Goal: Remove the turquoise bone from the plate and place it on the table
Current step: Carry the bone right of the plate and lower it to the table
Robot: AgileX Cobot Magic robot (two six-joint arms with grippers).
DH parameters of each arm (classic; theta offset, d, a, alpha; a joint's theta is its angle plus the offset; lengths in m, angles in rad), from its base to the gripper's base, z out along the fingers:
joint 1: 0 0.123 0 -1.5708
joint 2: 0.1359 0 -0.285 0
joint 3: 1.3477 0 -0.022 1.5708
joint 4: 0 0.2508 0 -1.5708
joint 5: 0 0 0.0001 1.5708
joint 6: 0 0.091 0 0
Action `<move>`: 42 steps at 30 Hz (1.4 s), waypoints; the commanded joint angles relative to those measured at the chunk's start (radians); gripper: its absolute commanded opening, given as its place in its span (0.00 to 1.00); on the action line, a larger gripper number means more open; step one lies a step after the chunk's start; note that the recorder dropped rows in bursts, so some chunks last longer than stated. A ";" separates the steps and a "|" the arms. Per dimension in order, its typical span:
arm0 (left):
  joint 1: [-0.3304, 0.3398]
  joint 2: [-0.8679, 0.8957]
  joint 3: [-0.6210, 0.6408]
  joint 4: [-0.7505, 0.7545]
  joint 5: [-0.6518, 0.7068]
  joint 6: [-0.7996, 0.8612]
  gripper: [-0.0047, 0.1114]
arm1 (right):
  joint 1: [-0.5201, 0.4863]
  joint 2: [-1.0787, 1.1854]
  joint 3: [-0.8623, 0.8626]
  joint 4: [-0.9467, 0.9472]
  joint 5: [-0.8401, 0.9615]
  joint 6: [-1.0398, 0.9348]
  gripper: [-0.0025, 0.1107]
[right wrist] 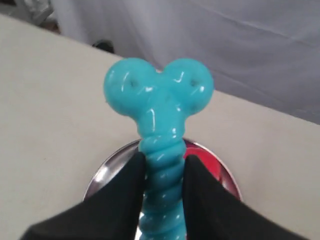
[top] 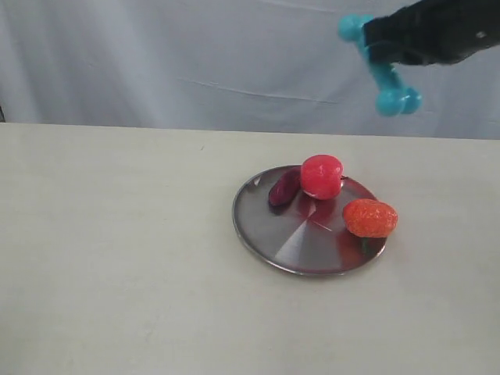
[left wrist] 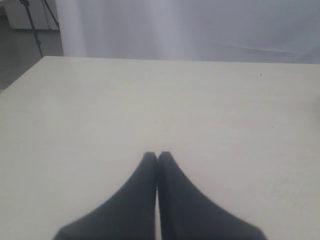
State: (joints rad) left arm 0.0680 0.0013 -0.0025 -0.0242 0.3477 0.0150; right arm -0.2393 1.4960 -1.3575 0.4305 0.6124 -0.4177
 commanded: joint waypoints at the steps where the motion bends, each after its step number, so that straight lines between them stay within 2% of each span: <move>1: -0.008 -0.001 0.003 -0.001 -0.005 -0.004 0.04 | -0.108 -0.061 -0.002 -0.054 0.025 0.093 0.02; 5: -0.008 -0.001 0.003 -0.001 -0.005 -0.004 0.04 | -0.179 -0.048 -0.002 -0.174 0.078 0.210 0.02; 8: -0.008 -0.001 0.003 -0.001 -0.005 -0.004 0.04 | -0.199 -0.020 -0.002 -0.308 0.113 0.333 0.02; 10: -0.008 -0.001 0.003 -0.001 -0.005 -0.004 0.04 | -0.200 0.005 -0.002 -0.364 0.142 0.350 0.02; 22: -0.008 -0.001 0.003 -0.001 -0.005 -0.004 0.04 | -0.200 0.233 -0.002 -0.369 0.186 0.353 0.02; 31: -0.008 -0.001 0.003 -0.001 -0.005 -0.004 0.04 | -0.200 0.420 -0.002 -0.369 0.127 0.373 0.02; 42: -0.008 -0.001 0.003 -0.001 -0.005 -0.004 0.04 | -0.198 0.545 -0.002 -0.380 0.105 0.373 0.02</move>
State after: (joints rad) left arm 0.0680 0.0013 -0.0025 -0.0242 0.3477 0.0150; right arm -0.4356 2.0265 -1.3575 0.0622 0.7329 -0.0483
